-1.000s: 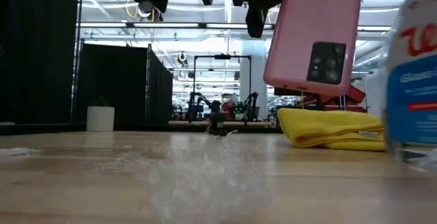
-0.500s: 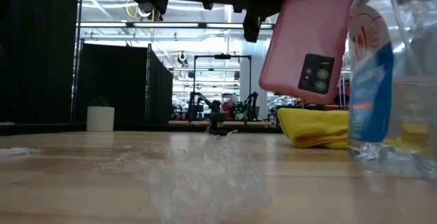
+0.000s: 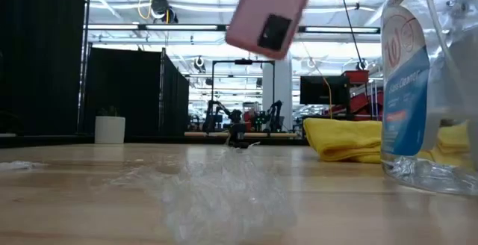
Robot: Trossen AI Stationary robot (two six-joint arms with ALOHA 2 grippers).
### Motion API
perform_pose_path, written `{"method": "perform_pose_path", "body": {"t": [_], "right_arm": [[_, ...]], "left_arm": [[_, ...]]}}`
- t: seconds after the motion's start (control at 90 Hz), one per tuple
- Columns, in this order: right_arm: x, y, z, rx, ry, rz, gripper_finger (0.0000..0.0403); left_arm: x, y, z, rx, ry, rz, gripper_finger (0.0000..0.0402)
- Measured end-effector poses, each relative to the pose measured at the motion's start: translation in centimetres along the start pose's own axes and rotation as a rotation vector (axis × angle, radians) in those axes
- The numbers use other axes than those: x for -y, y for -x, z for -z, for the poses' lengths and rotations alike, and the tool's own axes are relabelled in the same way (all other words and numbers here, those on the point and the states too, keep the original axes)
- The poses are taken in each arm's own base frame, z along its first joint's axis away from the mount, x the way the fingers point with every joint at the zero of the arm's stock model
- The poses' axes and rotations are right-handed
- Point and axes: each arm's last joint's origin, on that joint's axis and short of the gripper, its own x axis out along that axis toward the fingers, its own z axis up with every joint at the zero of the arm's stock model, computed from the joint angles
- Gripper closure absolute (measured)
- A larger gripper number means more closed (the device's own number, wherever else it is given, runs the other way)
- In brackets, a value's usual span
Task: Apply microfiber cloth
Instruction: Spray the cellphone using a spray bottle
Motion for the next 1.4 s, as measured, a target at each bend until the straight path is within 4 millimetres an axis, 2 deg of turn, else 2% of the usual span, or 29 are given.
{"method": "perform_pose_path", "body": {"t": [0.122, 0.222, 0.356, 0.511, 0.567, 0.844, 1.122, 1.4], "right_arm": [[0.0, 0.5, -0.5, 0.095, 0.043, 0.03, 0.0236], [0.3, 1.2, -0.8, 0.113, 0.036, 0.025, 0.0201], [0.5, 2.2, -1.3, 0.127, 0.019, -0.001, 0.0131], [0.7, 3.2, -1.6, 0.139, 0.042, -0.025, 0.0032], [0.7, 3.6, -1.6, 0.144, 0.049, -0.044, 0.0013], [0.0, 4.6, -1.5, 0.159, 0.024, -0.127, 0.0058], [-0.8, 4.4, -0.3, 0.356, 0.22, 0.059, 0.0062], [-2.6, 2.5, -0.5, 0.447, 0.327, 0.086, 0.0062]], "left_arm": [[-0.1, 0.9, -0.7, 0.015, -0.016, -0.02, 0.0388], [-0.1, 1.2, -1.0, 0.026, -0.014, -0.02, 0.0388], [-0.1, 1.2, -1.0, 0.022, -0.014, -0.021, 0.0388], [-0.2, 1.2, -0.8, 0.004, -0.016, -0.034, 0.0388], [-0.2, 1.2, -0.8, 0.004, -0.015, -0.036, 0.0388], [-0.3, 1.2, -0.8, 0.004, -0.014, -0.038, 0.0388], [-0.9, 1.1, -0.8, 0.006, 0.015, -0.057, 0.0388], [-1.0, 0.9, -0.8, 0.01, 0.018, -0.058, 0.0388]]}}
